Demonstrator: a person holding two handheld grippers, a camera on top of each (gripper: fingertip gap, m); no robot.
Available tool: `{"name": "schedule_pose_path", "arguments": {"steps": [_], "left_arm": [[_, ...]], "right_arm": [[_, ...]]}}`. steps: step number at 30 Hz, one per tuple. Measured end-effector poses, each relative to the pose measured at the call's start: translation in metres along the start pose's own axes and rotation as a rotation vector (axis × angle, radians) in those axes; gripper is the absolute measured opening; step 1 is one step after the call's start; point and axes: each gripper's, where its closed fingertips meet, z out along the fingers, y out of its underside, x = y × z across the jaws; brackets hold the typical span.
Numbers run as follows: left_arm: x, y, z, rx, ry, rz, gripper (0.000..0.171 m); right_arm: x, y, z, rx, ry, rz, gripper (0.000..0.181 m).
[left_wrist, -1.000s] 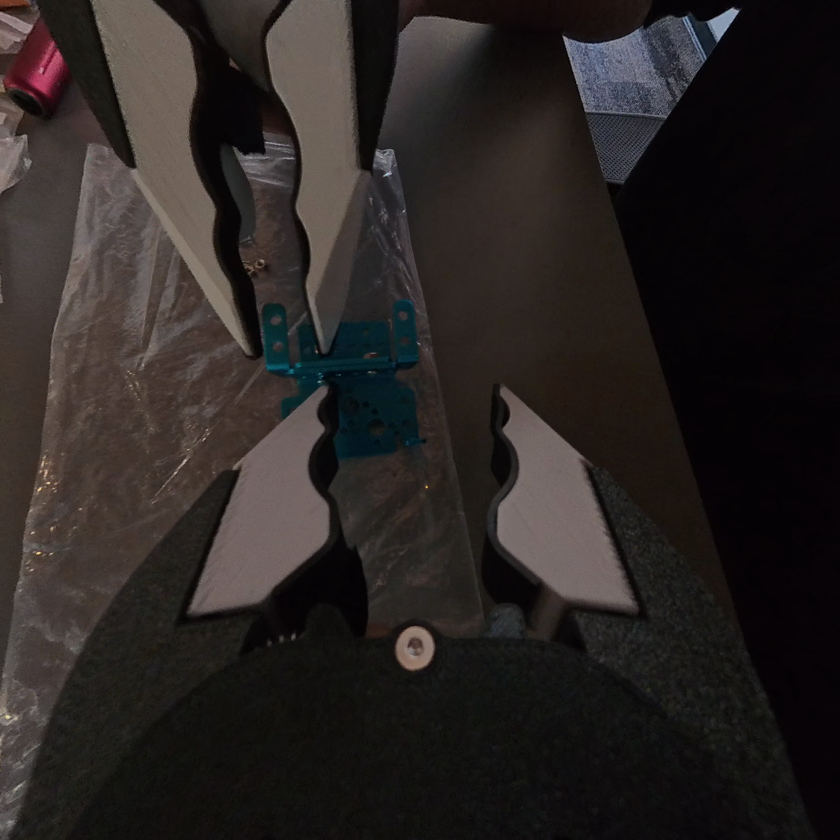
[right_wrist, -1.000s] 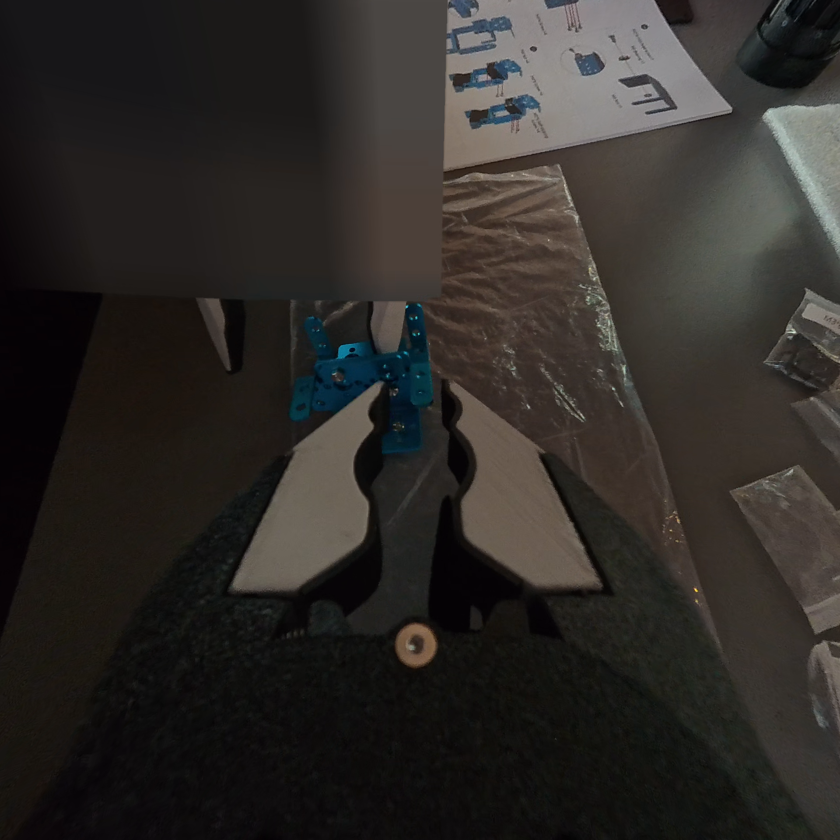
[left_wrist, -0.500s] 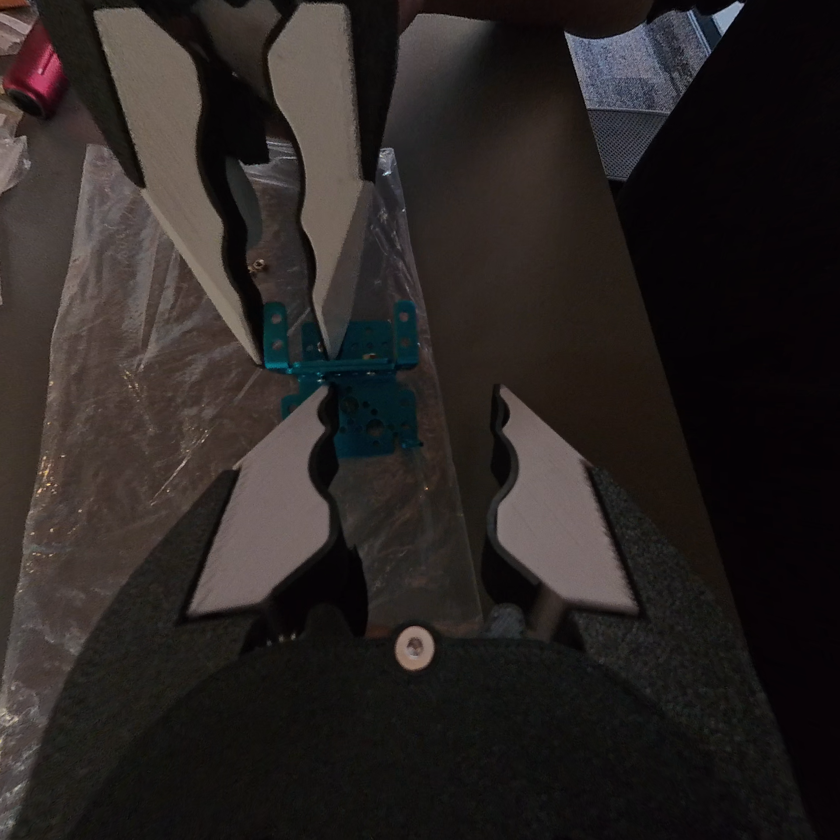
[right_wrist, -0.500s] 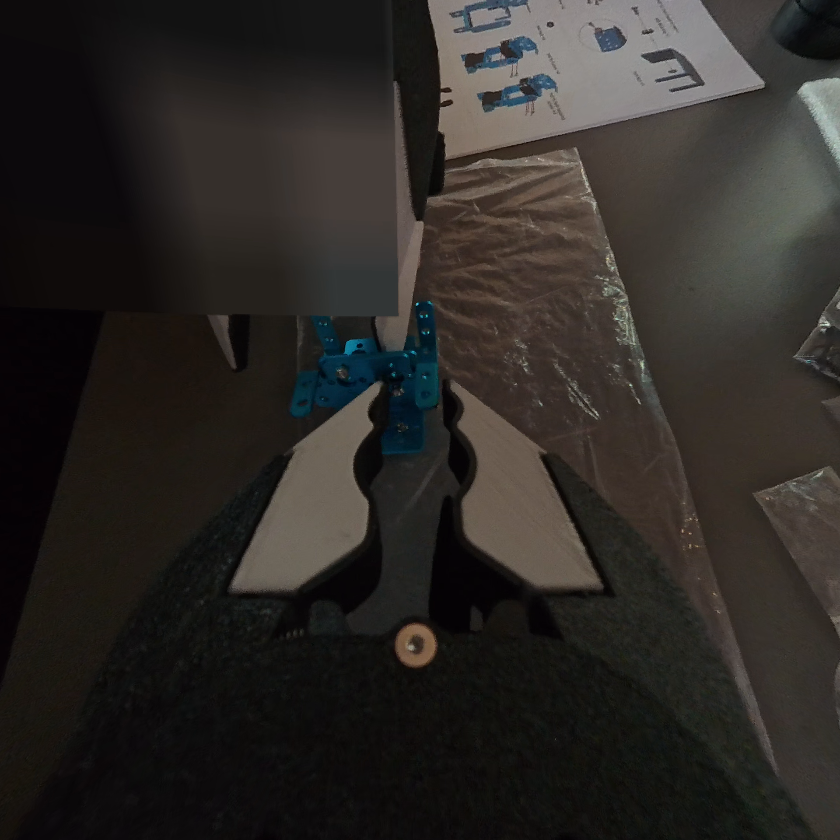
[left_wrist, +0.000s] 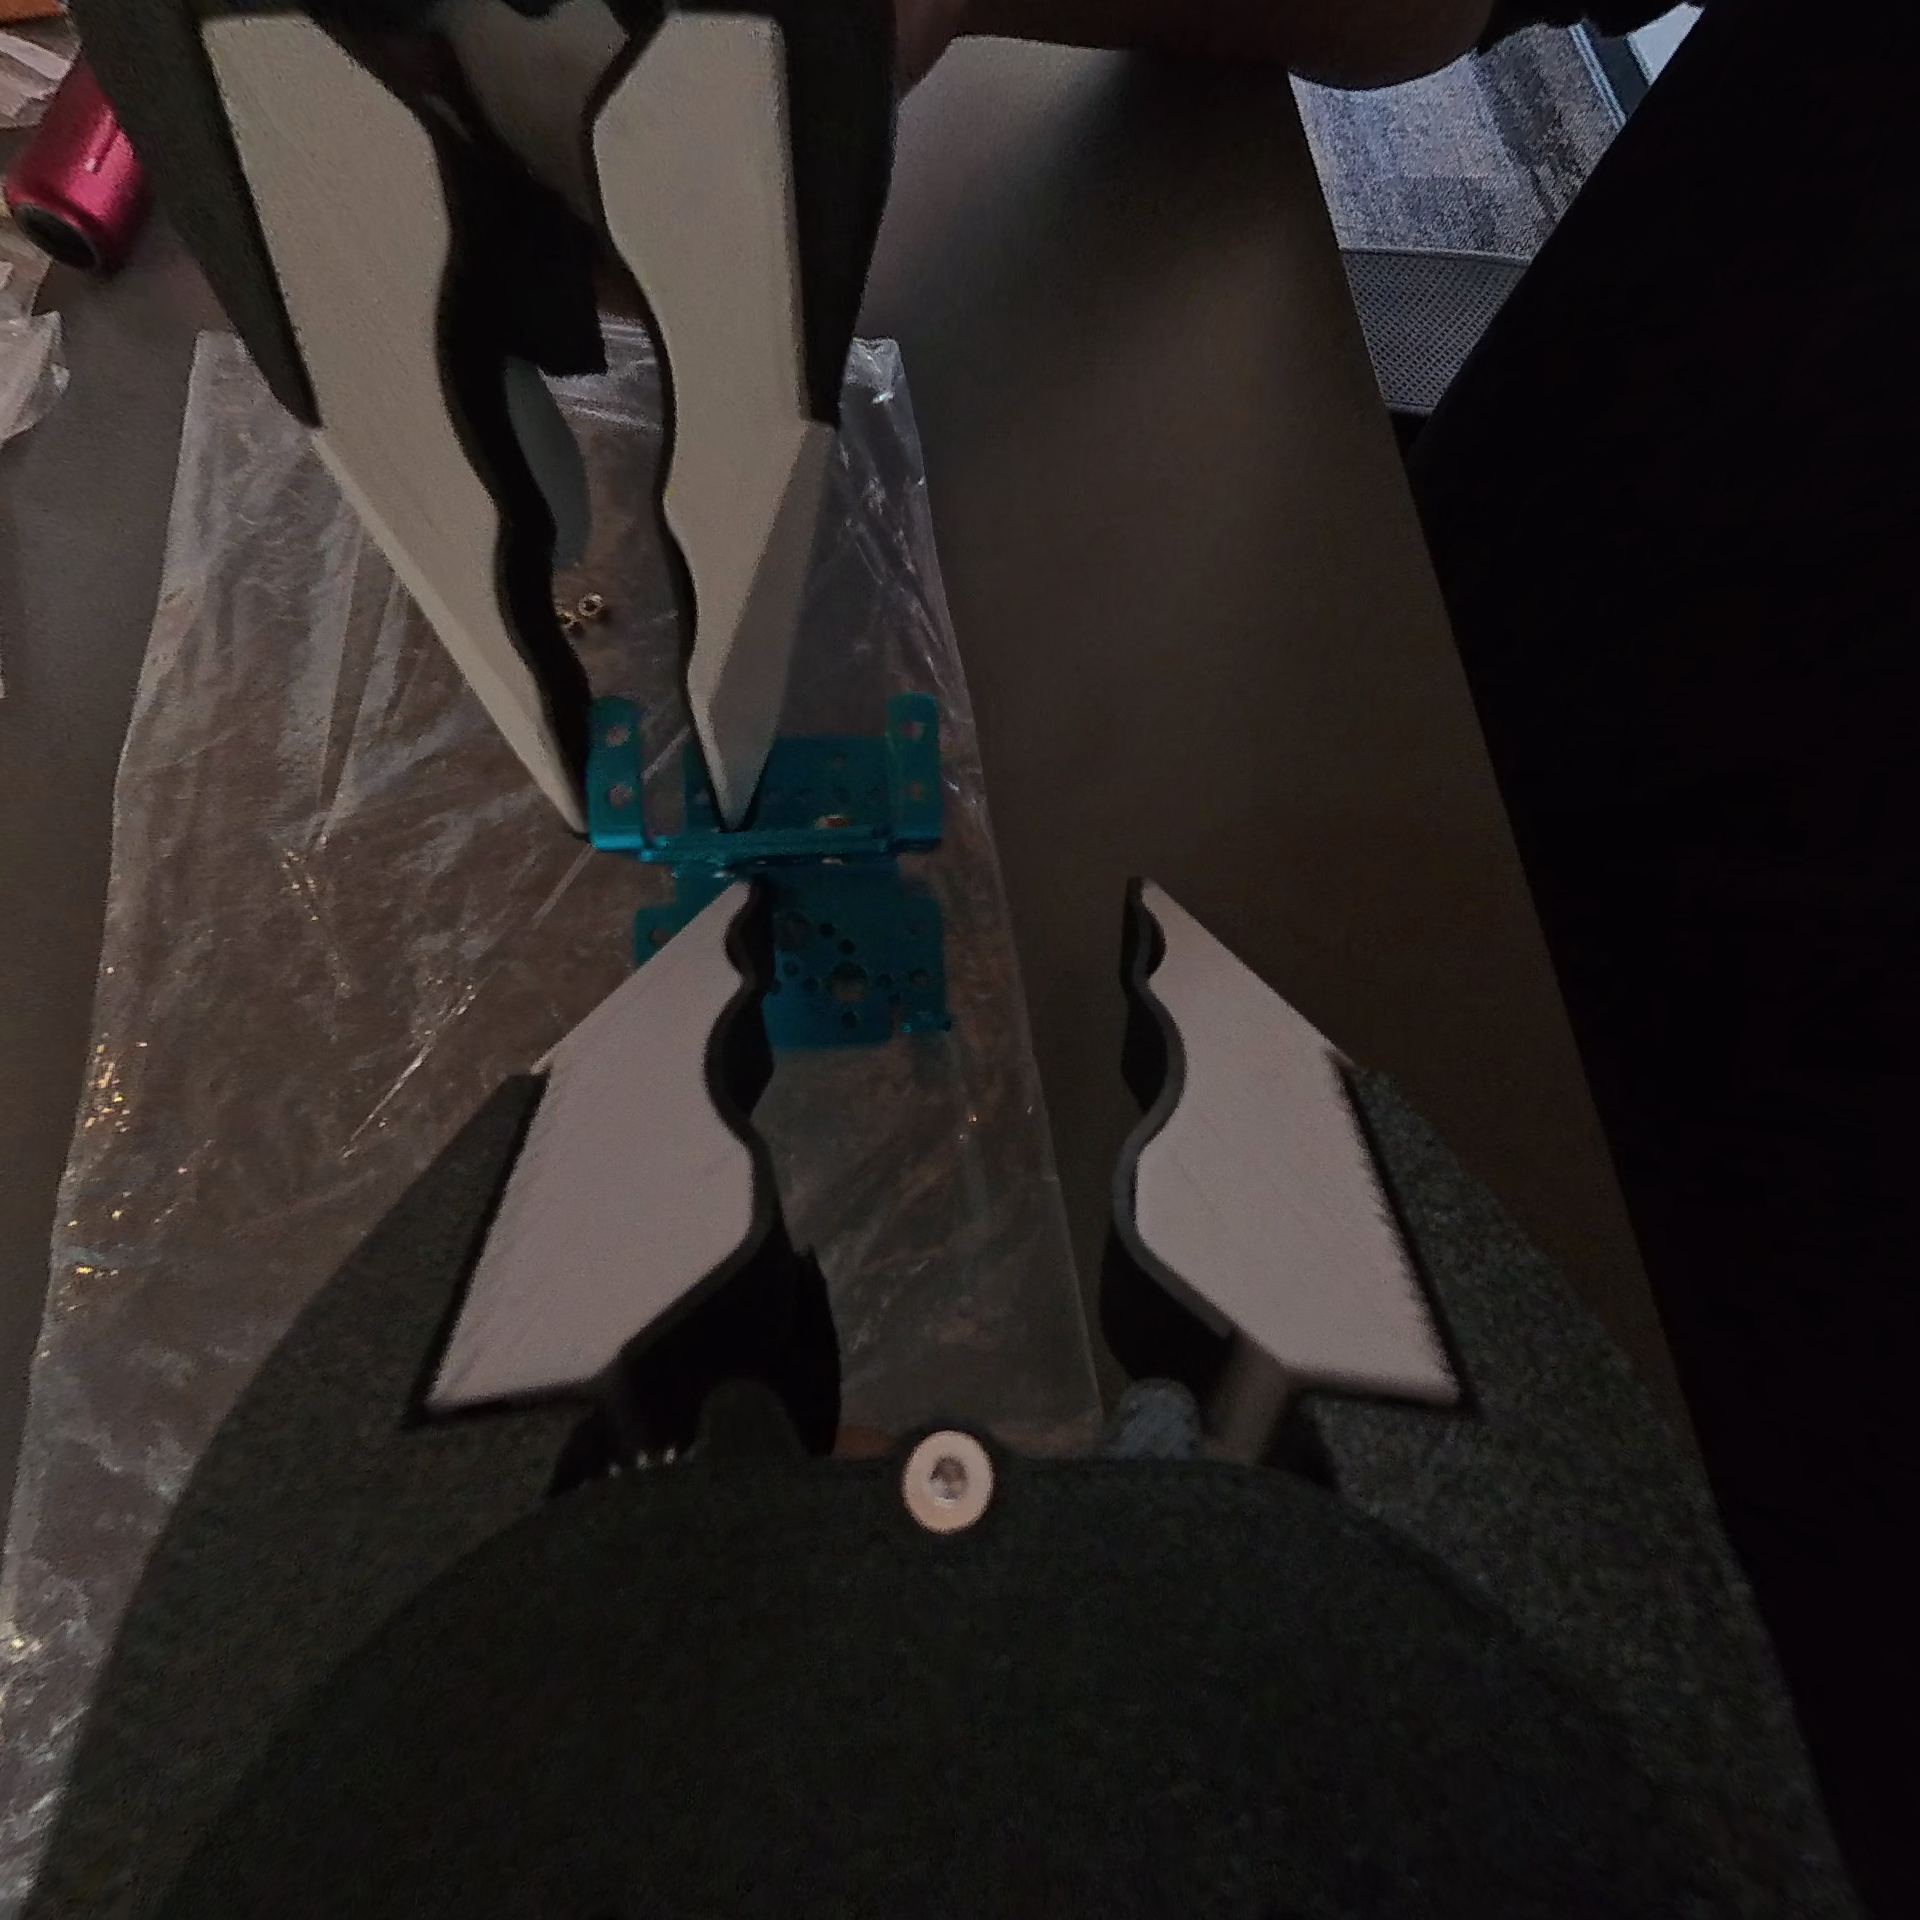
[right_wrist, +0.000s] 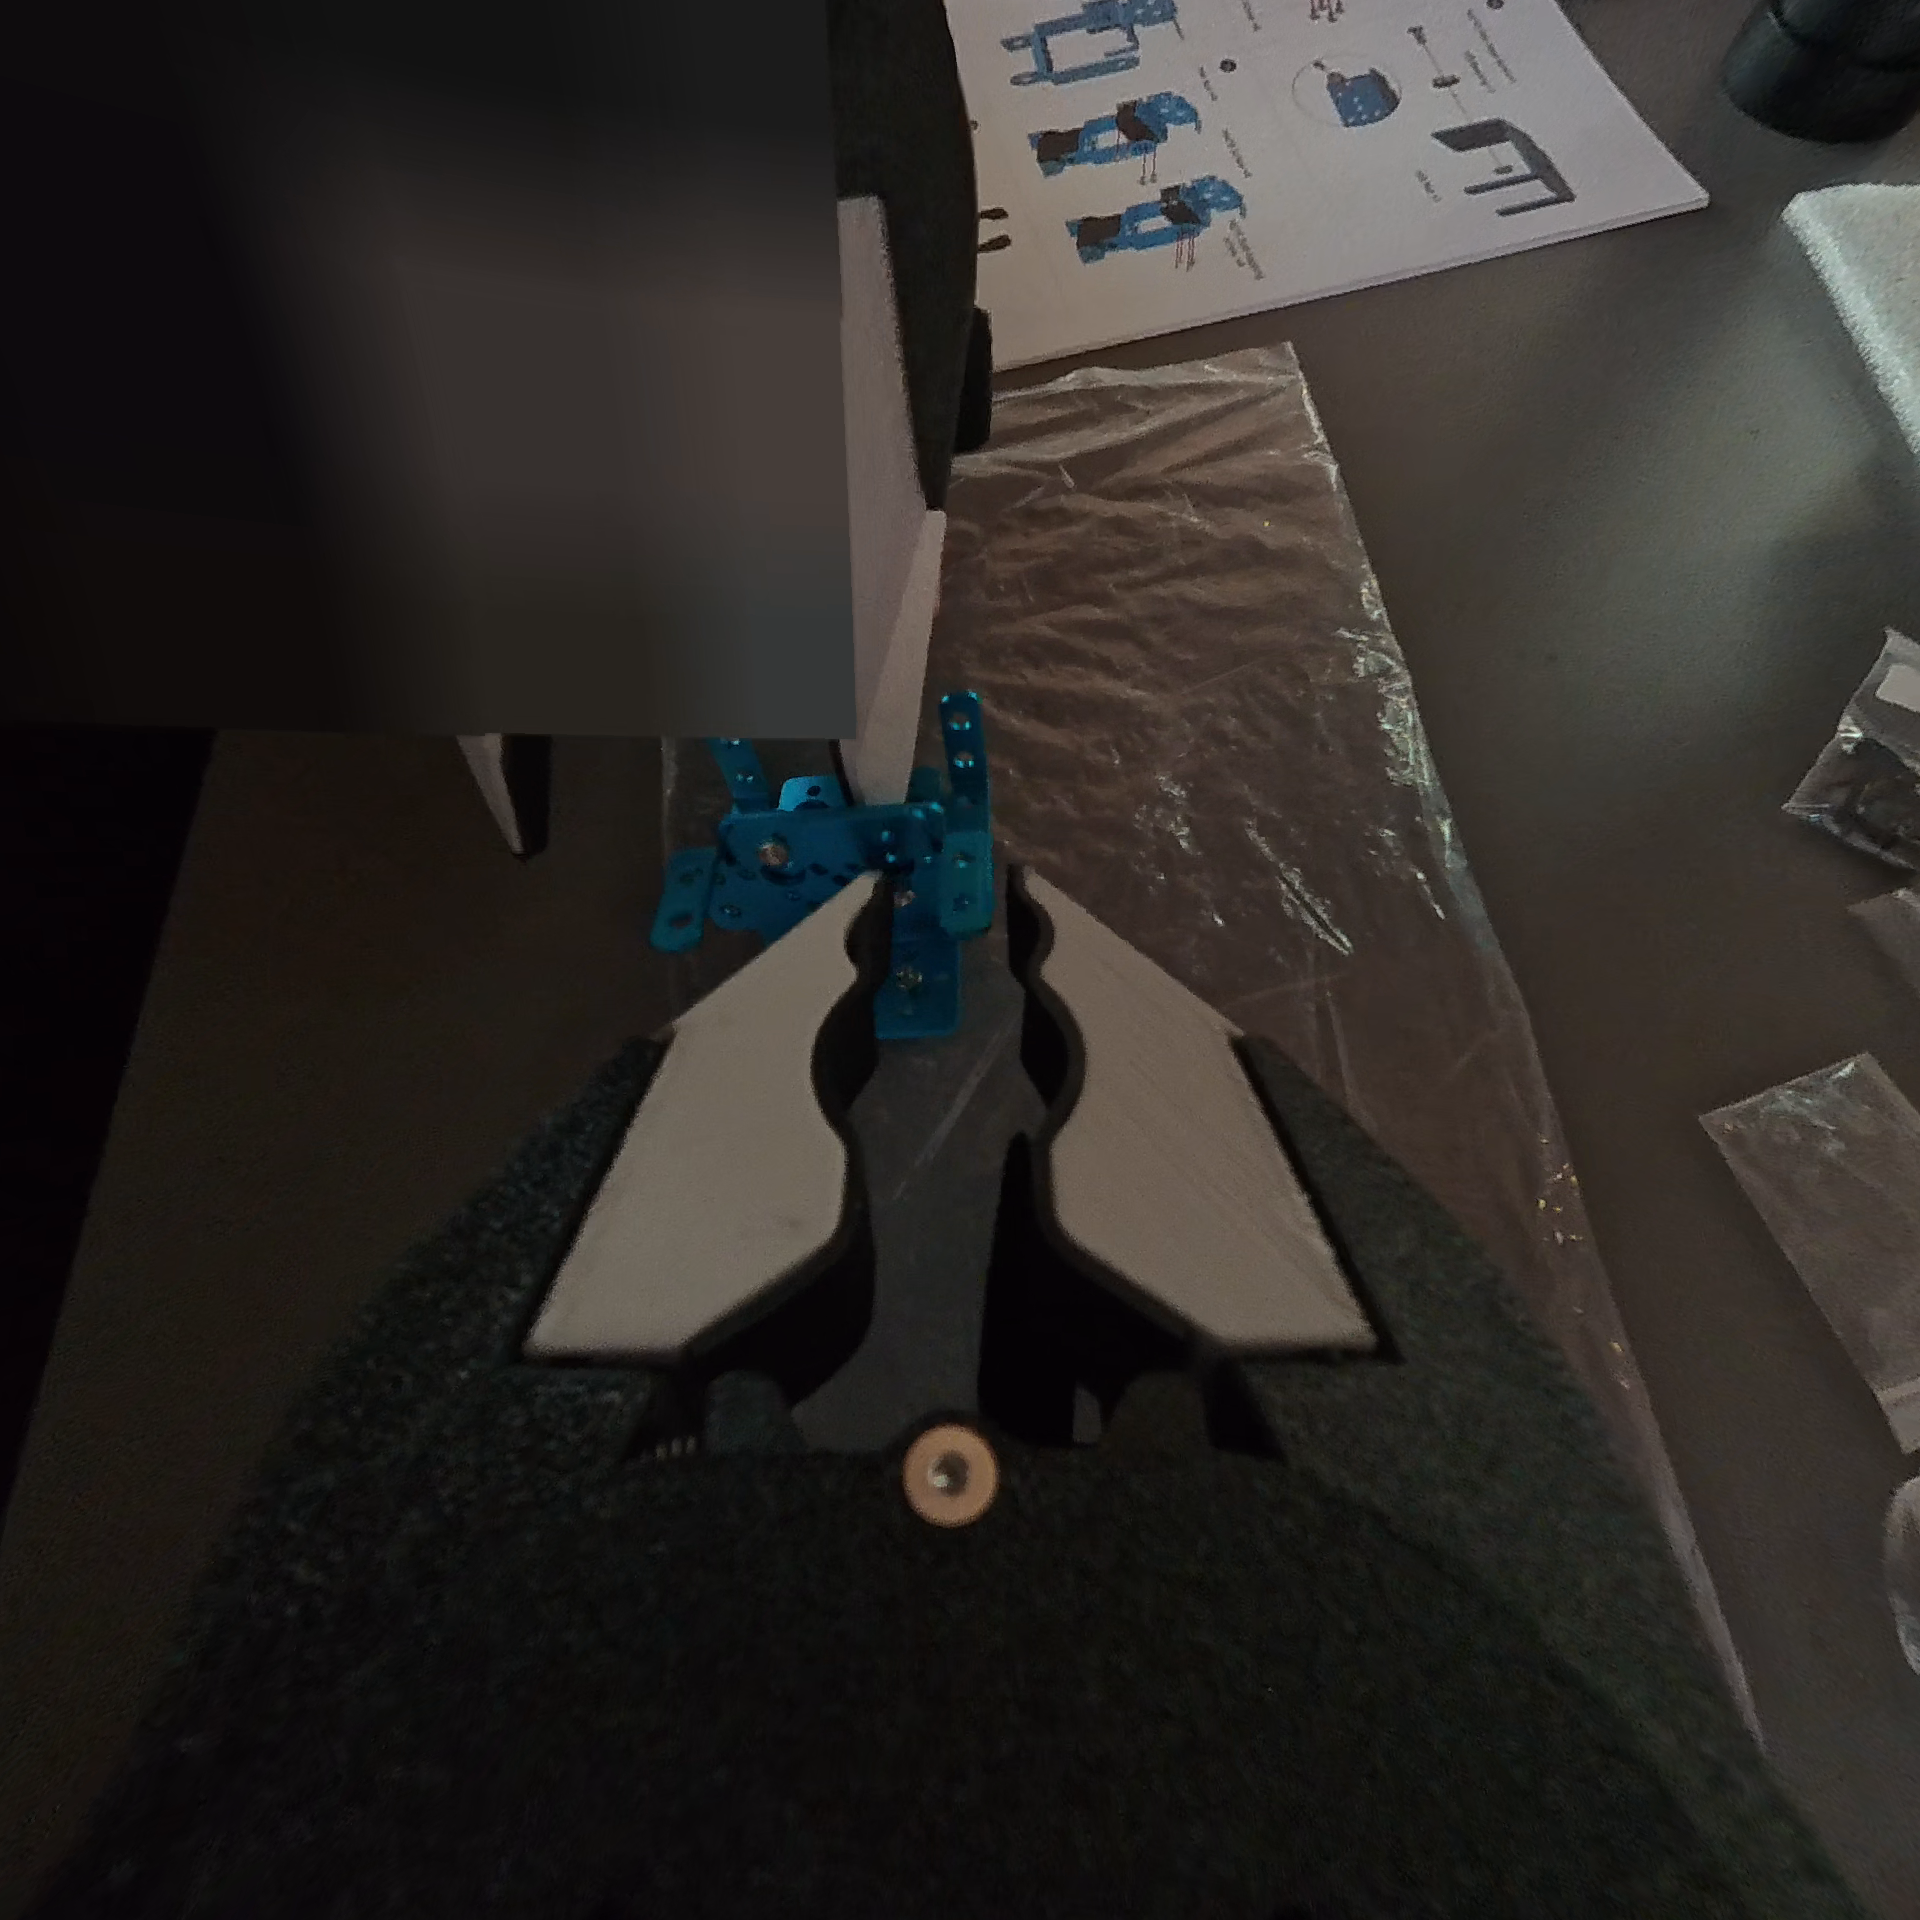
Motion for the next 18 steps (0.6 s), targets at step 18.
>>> {"name": "schedule_pose_path", "arguments": {"steps": [18], "left_arm": [[0.0021,-0.0005,0.0006,-0.002,0.002,0.008,0.068]], "right_arm": [[0.0040,-0.0009,-0.0022,0.016,0.012,0.016,0.010]]}}
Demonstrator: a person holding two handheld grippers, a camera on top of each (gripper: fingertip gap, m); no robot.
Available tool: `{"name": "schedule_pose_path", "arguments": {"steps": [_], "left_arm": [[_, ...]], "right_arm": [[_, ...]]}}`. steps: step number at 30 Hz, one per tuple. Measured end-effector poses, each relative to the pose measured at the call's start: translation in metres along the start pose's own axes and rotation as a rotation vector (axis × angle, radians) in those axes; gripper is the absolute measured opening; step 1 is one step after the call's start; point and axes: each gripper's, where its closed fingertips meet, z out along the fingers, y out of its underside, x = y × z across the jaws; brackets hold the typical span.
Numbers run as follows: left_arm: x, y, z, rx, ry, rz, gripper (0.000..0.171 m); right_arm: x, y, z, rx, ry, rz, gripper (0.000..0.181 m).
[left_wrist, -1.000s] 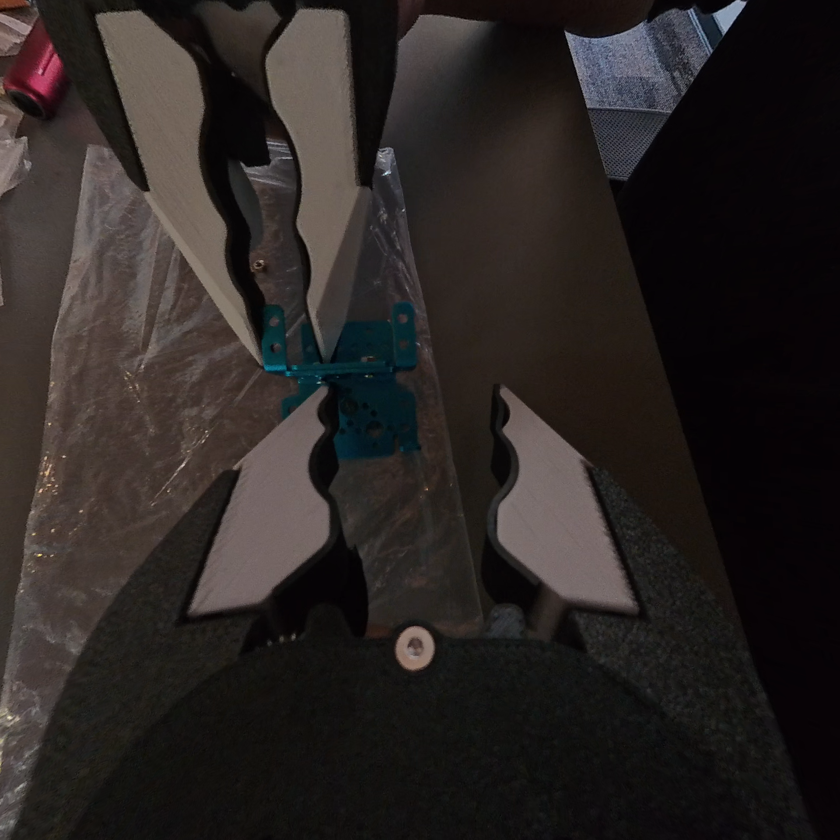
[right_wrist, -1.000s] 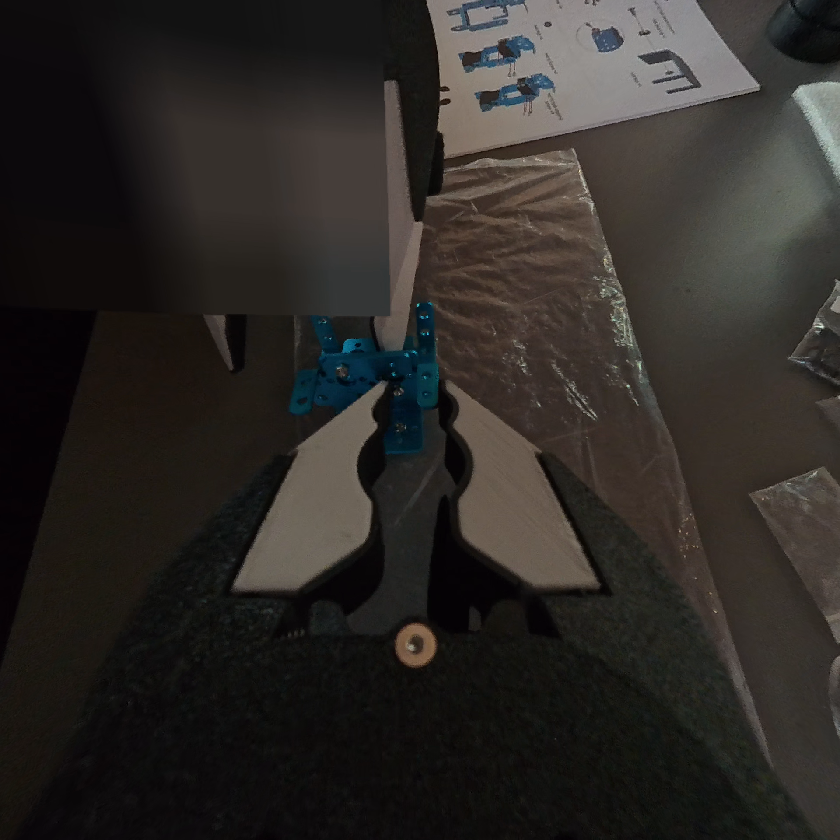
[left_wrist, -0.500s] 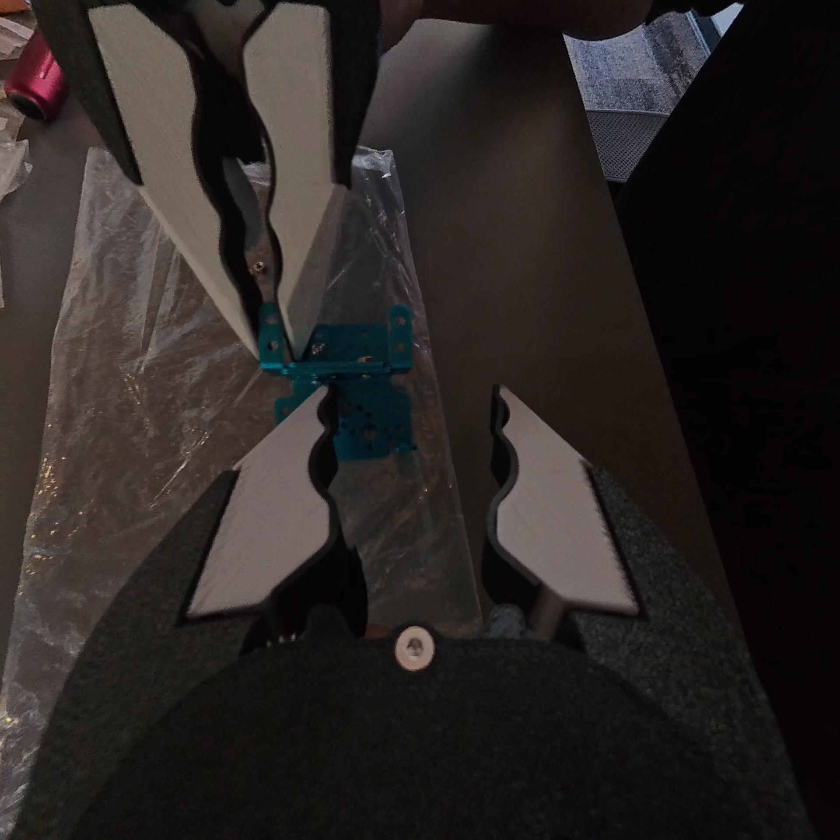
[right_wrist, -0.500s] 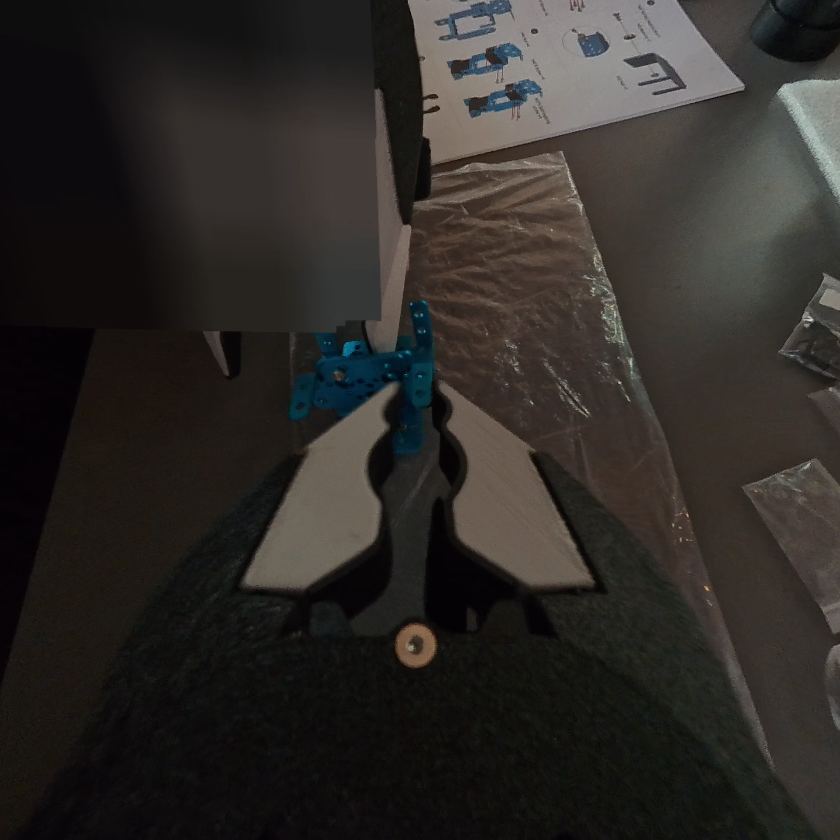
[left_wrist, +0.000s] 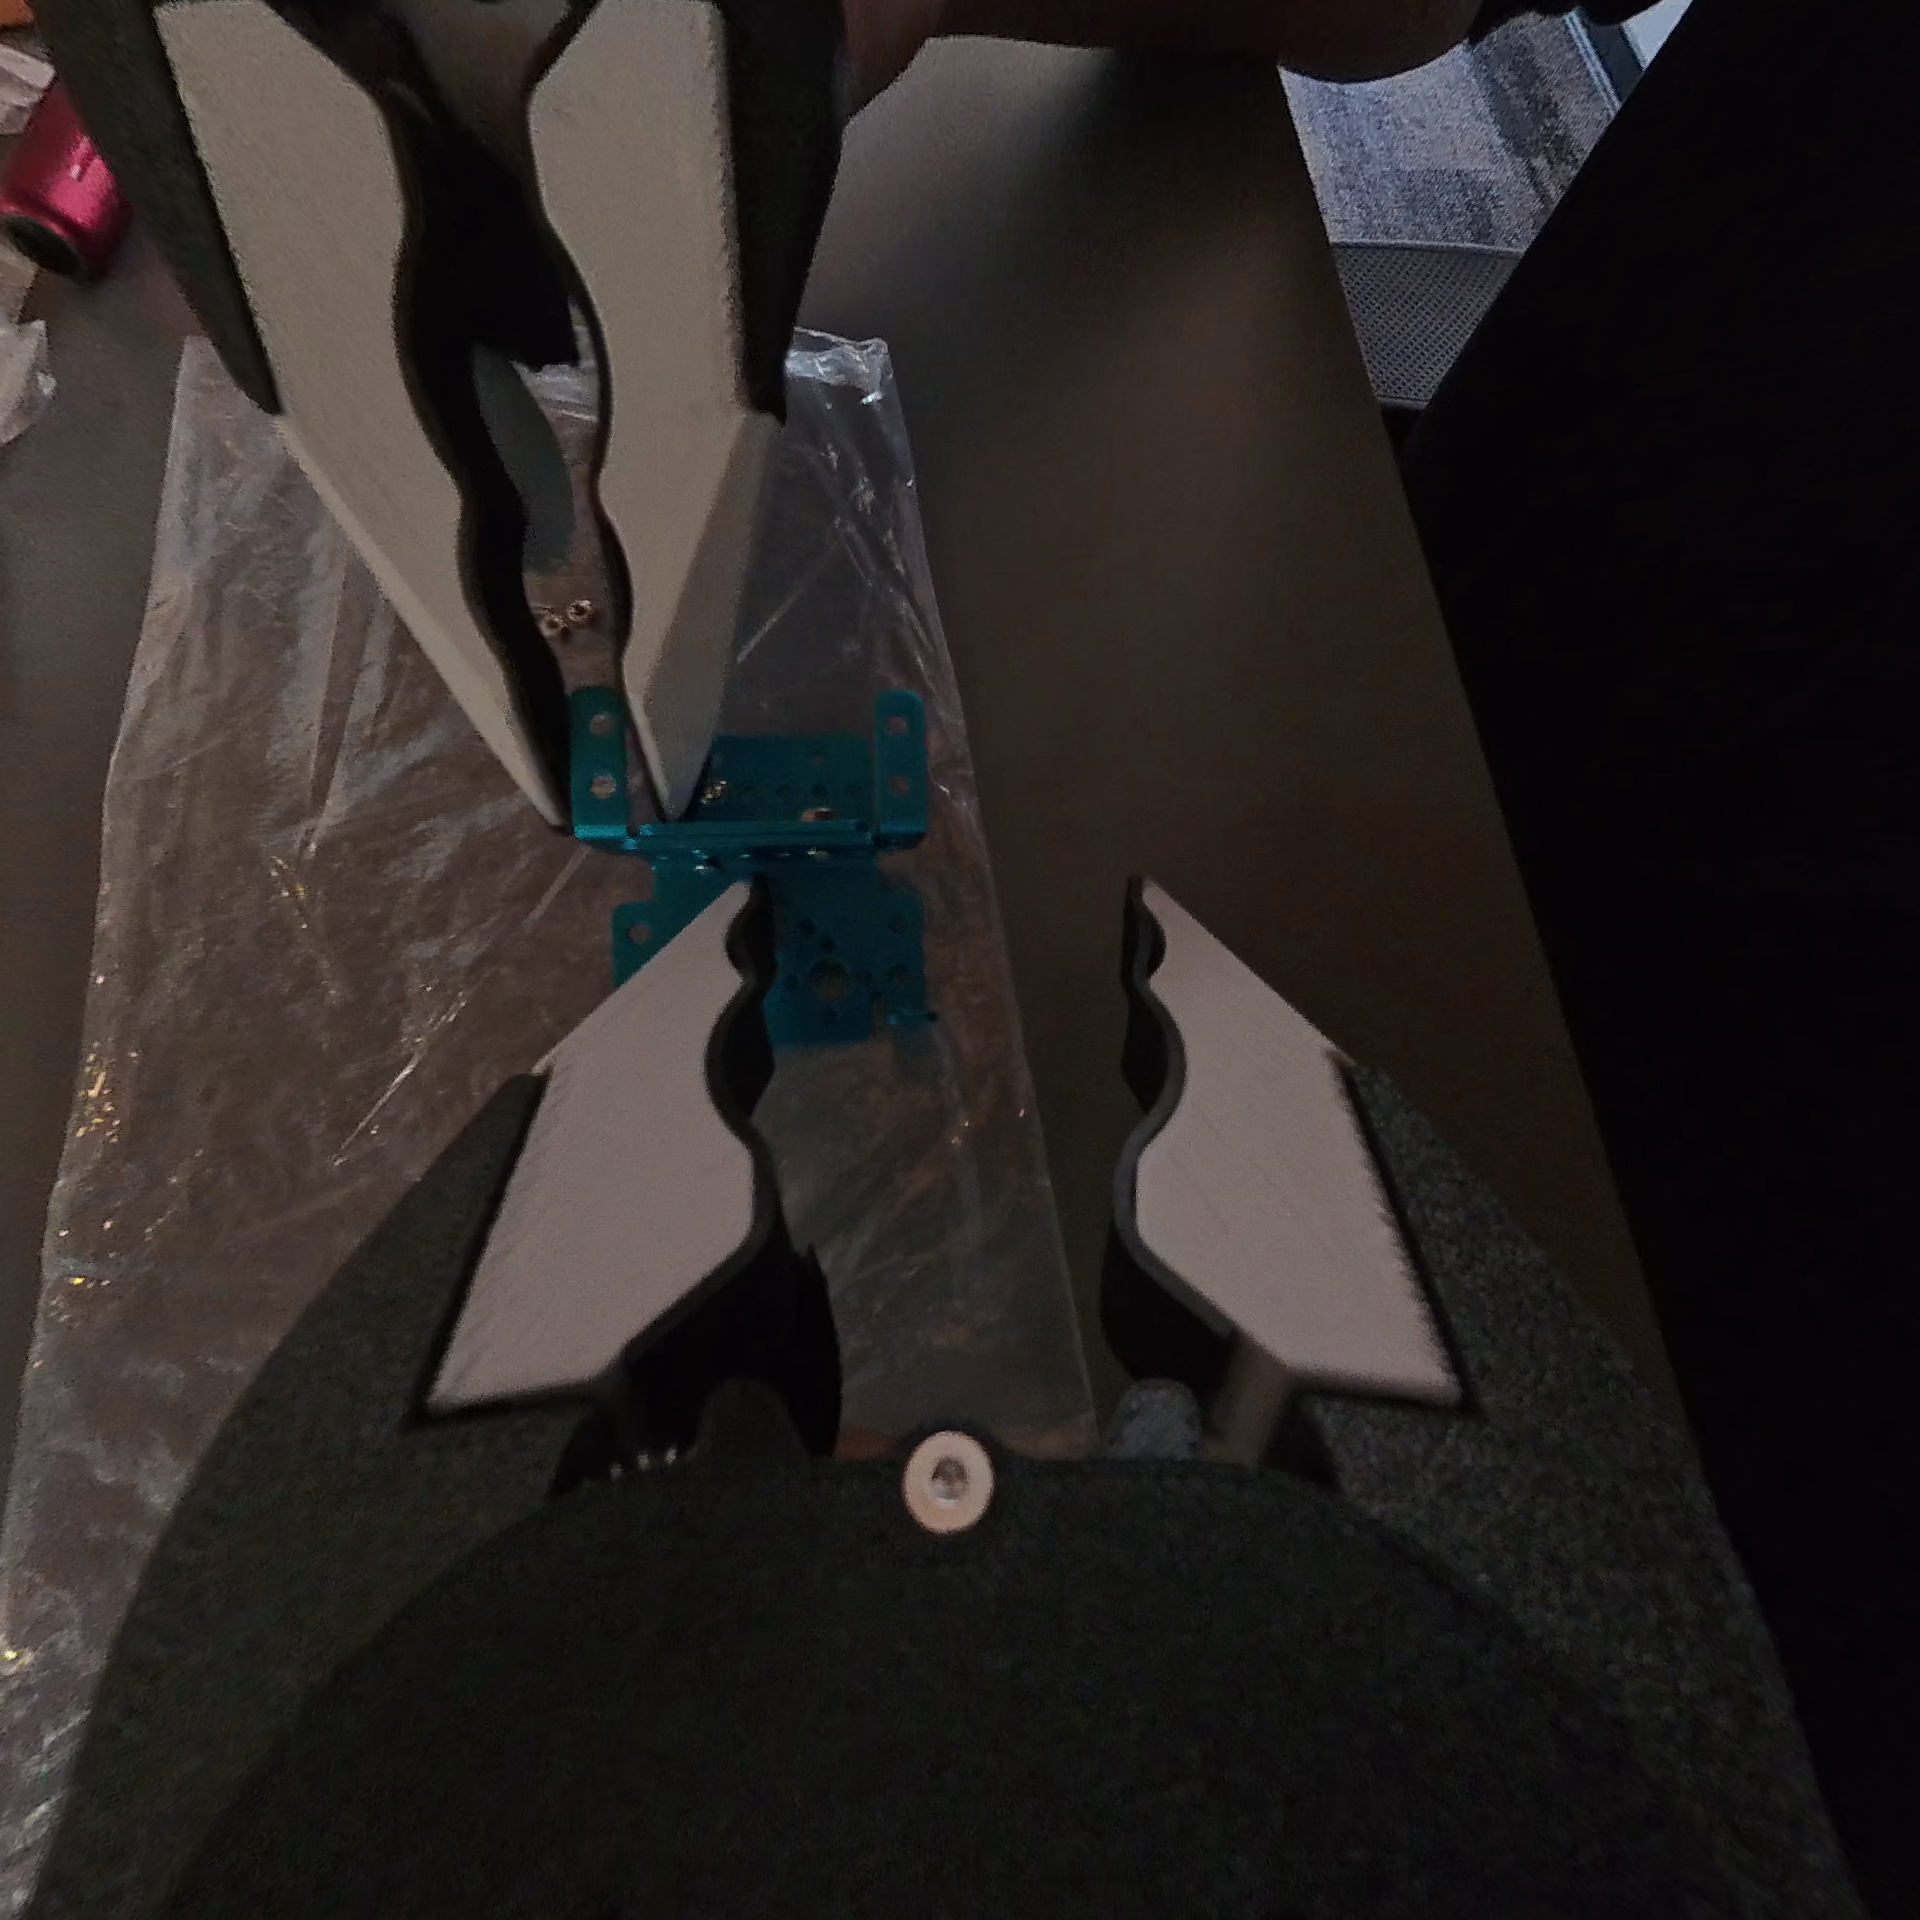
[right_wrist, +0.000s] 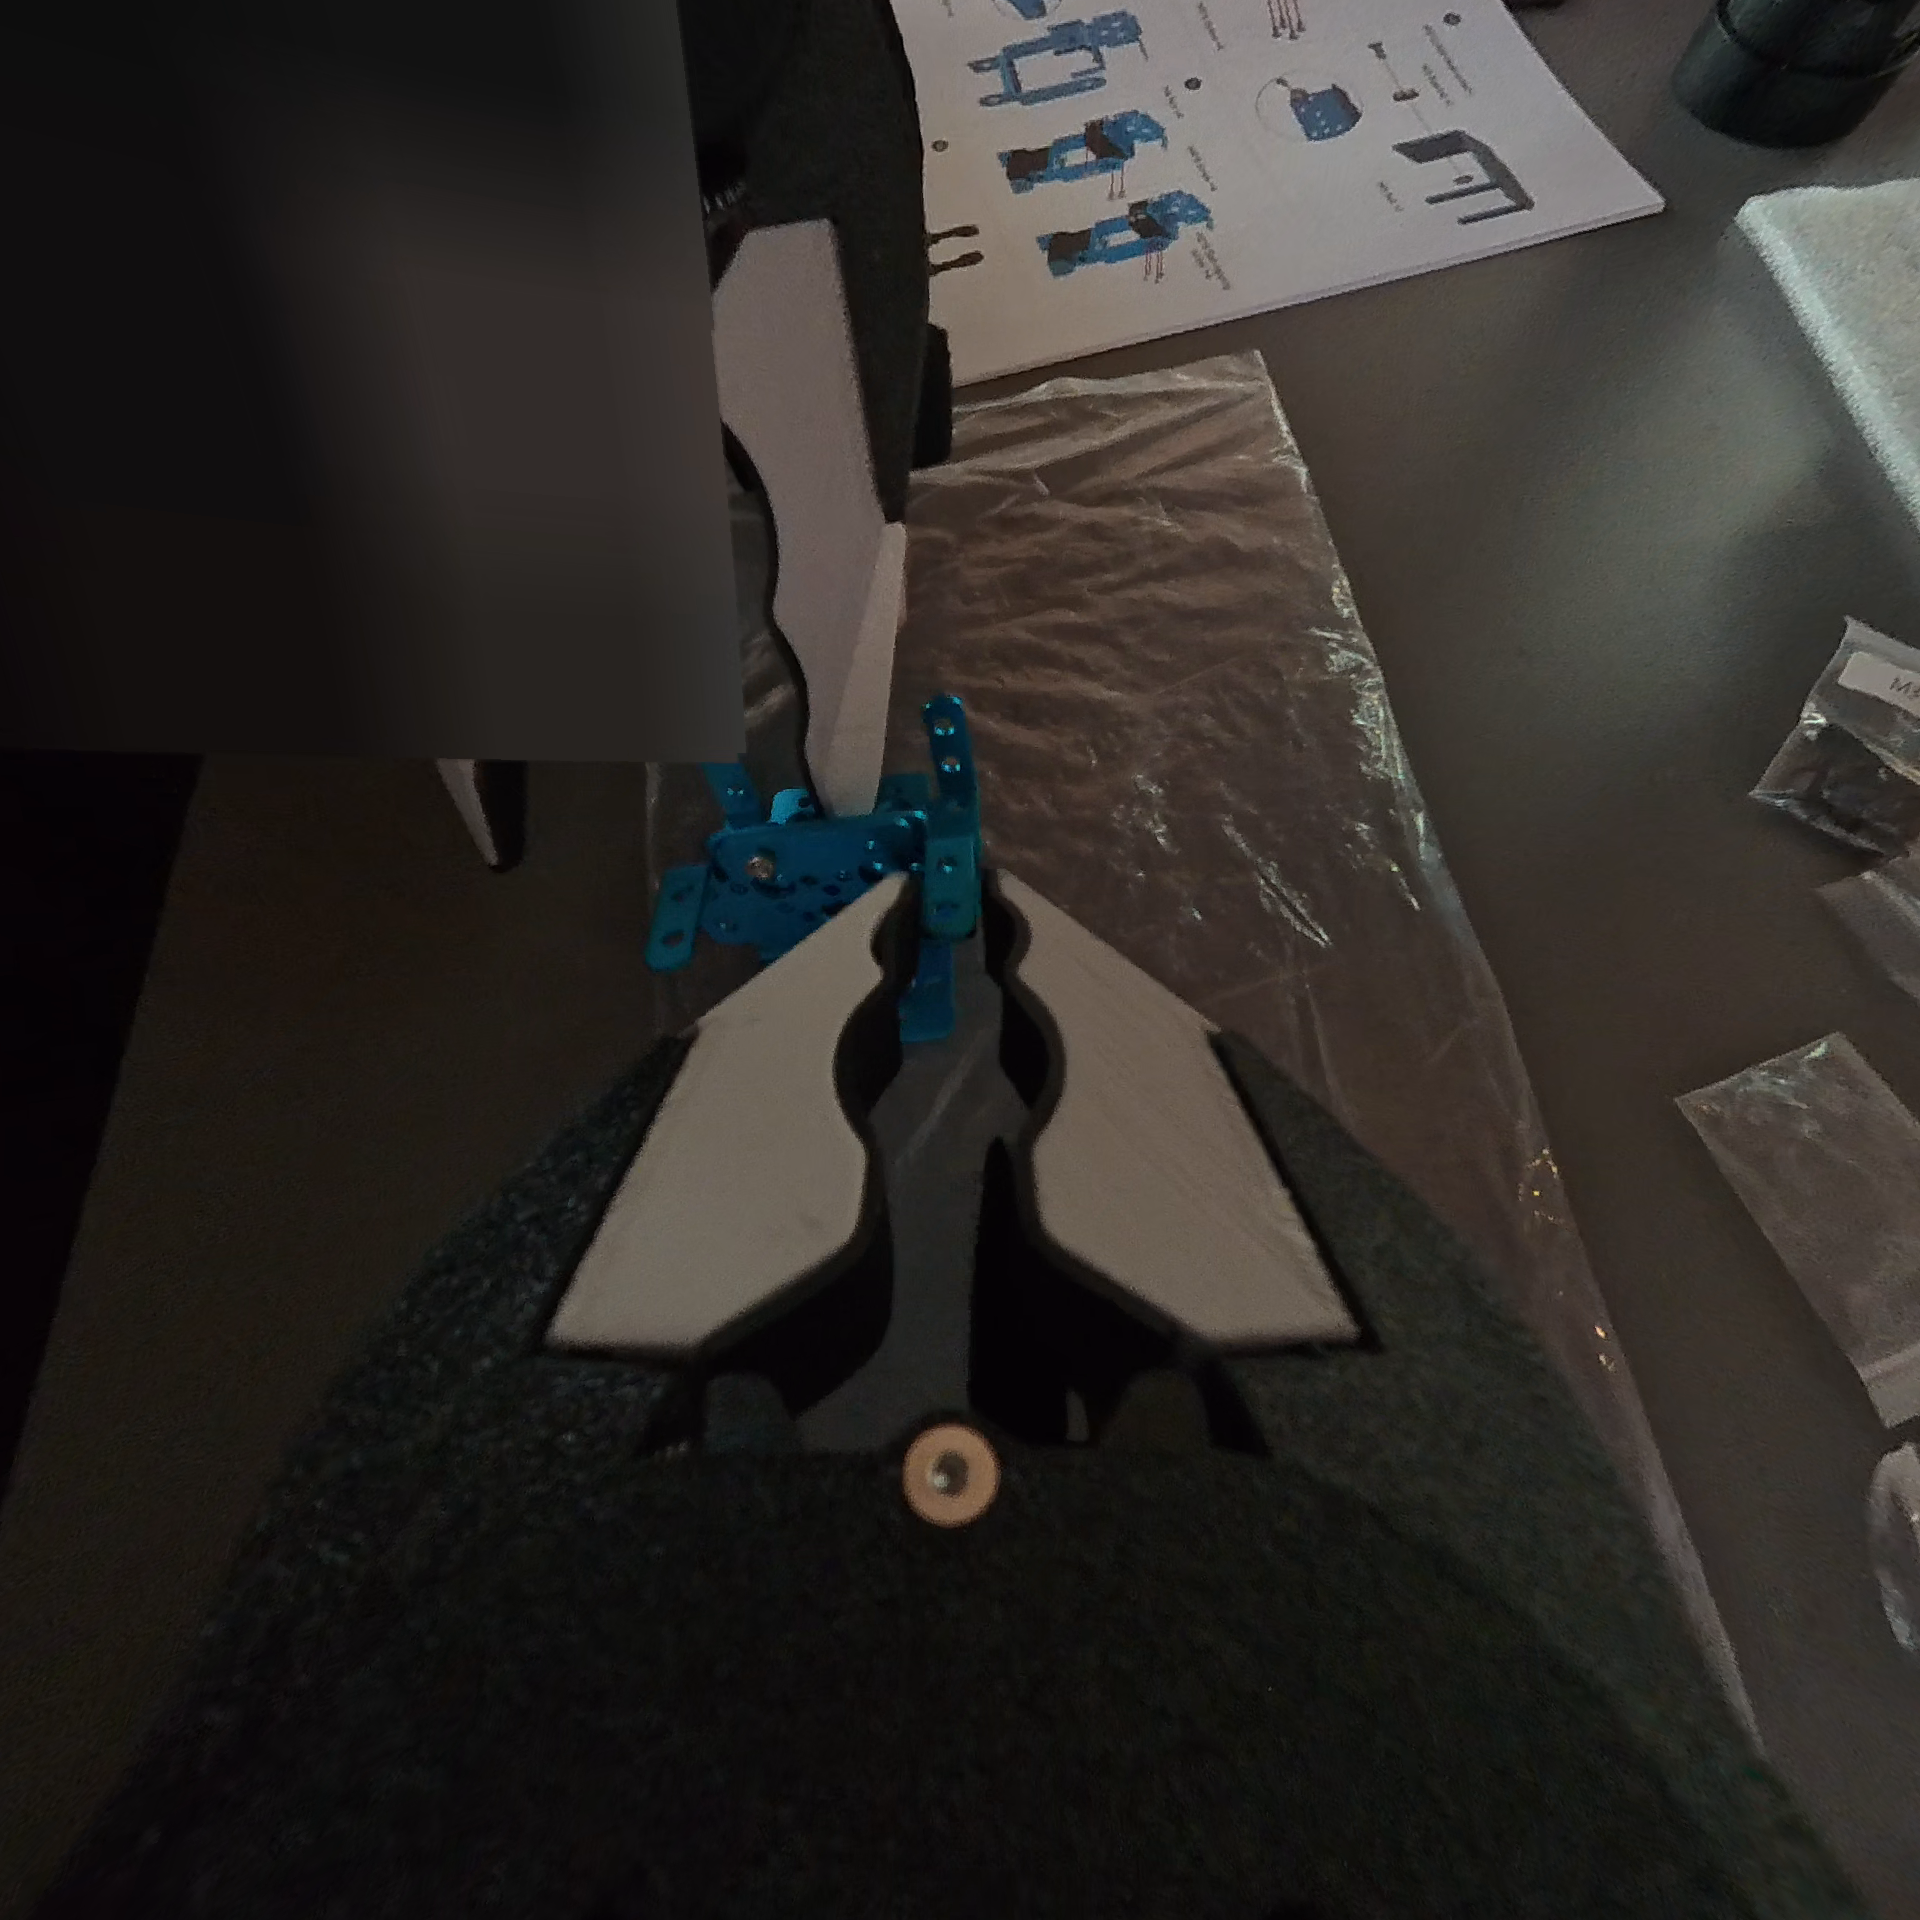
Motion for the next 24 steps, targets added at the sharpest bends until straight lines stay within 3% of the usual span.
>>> {"name": "schedule_pose_path", "arguments": {"steps": [4,9,12,17,24], "left_arm": [[-0.006,0.000,-0.009,-0.003,-0.033,0.031,0.068],[-0.025,-0.015,-0.025,0.071,-0.093,0.023,0.071],[-0.034,-0.017,-0.016,0.060,-0.167,0.043,0.077],[-0.041,-0.013,0.001,-0.025,-0.256,0.137,0.078],[-0.041,-0.012,0.007,-0.046,-0.289,0.158,0.064]], "right_arm": [[-0.001,0.000,0.000,0.002,-0.017,0.017,0.021],[-0.001,0.000,0.001,-0.004,-0.005,-0.002,0.012],[0.001,0.000,0.001,0.000,-0.002,0.004,0.007],[0.000,0.000,-0.002,0.007,-0.029,0.048,0.025],[-0.003,0.004,-0.001,-0.014,-0.025,0.043,0.022]]}}
